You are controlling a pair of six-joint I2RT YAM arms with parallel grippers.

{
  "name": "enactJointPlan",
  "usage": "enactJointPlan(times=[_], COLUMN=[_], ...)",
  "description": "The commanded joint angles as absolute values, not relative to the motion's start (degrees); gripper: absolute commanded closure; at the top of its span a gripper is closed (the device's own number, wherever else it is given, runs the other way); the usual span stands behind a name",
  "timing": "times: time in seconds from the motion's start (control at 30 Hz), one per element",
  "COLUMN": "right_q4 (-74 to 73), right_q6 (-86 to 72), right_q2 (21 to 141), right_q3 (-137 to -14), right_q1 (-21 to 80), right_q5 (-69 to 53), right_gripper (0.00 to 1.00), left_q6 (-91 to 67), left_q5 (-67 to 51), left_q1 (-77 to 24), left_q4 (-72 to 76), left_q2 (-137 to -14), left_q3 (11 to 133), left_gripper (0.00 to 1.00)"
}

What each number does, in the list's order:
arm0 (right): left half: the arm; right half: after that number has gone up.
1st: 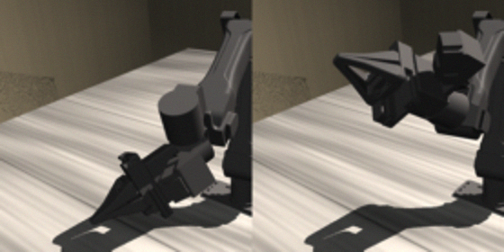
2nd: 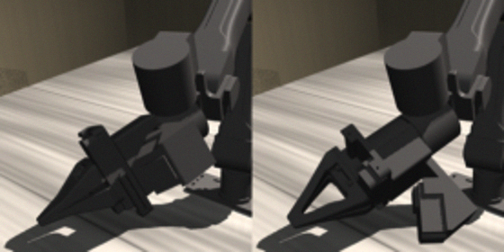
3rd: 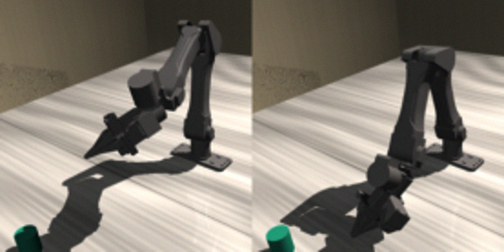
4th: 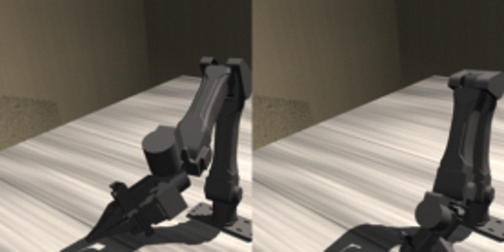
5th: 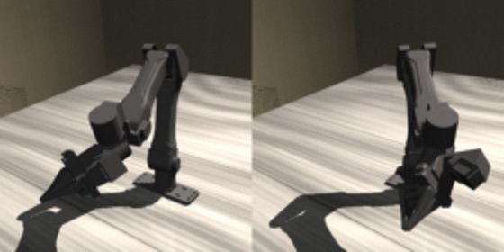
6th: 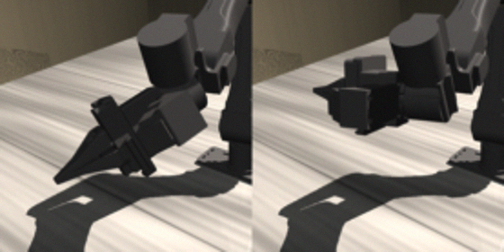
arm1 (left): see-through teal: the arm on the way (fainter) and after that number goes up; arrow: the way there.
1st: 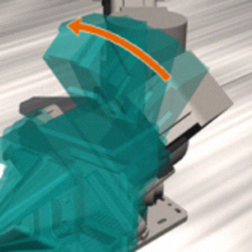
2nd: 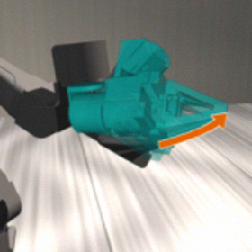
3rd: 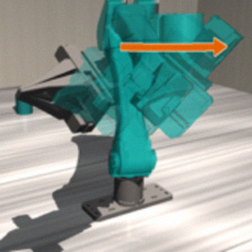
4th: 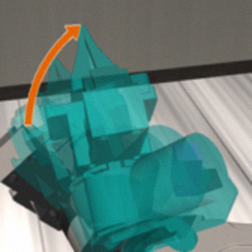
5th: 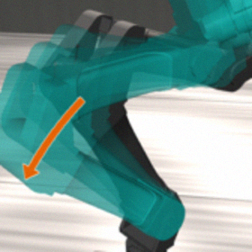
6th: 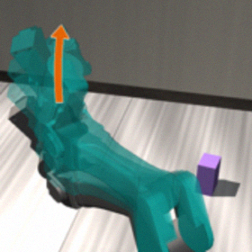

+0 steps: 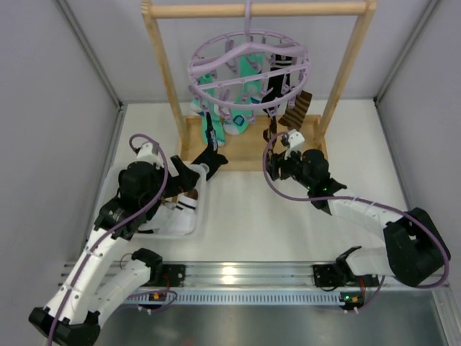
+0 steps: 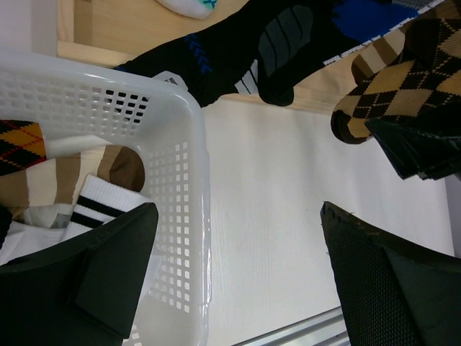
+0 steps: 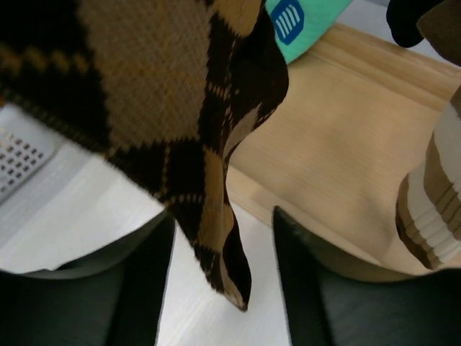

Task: Remove the socks clipped to the hanger

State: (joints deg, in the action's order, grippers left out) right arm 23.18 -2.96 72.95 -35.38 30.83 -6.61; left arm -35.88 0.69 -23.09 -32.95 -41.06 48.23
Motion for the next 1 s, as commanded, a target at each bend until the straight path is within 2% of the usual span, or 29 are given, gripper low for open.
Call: enactJointPlan(times=[0.0, 0.1, 0.2, 0.37, 0.53, 0.67, 0.8, 0.97], right_q4=[33.91, 39.10, 42.88, 46.66, 46.06, 44.83, 43.86, 40.35], right_q6=[-0.62, -1.23, -2.63, -4.39, -4.48, -4.75, -5.36, -5.80], right_q2=[75.85, 77.52, 78.31, 77.52, 75.76, 74.10, 72.60, 70.93], right_q3=[-38.50, -36.83, -35.78, -33.40, -31.73, -31.11, -30.59, -31.99], right_q1=[31.73, 31.99, 32.08, 33.04, 35.33, 38.13, 40.43, 43.32], right_q5=[-8.35, -9.22, -11.41, -11.34, -8.44, -5.55, -3.35, 1.30], right_gripper=[0.50, 0.60, 0.83, 1.00, 1.00, 1.00, 1.00, 1.00], left_q6=[-34.55, -31.56, -30.24, -27.35, -26.02, -31.35, -32.69, -30.86], left_q5=[-0.62, 2.98, 4.57, 9.73, 11.52, 10.99, 3.53, 2.55], left_q1=[-24.17, -26.01, -27.42, -31.36, -34.10, -34.10, -34.10, -34.19], left_q4=[-29.44, -29.62, -29.71, -29.71, -29.79, -29.18, -24.62, -24.61], left_q2=[-40.08, -40.17, -41.57, -47.53, -52.81, -56.33, -57.92, -61.69], left_q3=[47.37, 49.13, 52.46, 60.27, 68.10, 73.64, 75.41, 81.73], left_gripper=[0.02, 0.02, 0.02, 0.02, 0.01, 0.02, 0.02, 0.03])
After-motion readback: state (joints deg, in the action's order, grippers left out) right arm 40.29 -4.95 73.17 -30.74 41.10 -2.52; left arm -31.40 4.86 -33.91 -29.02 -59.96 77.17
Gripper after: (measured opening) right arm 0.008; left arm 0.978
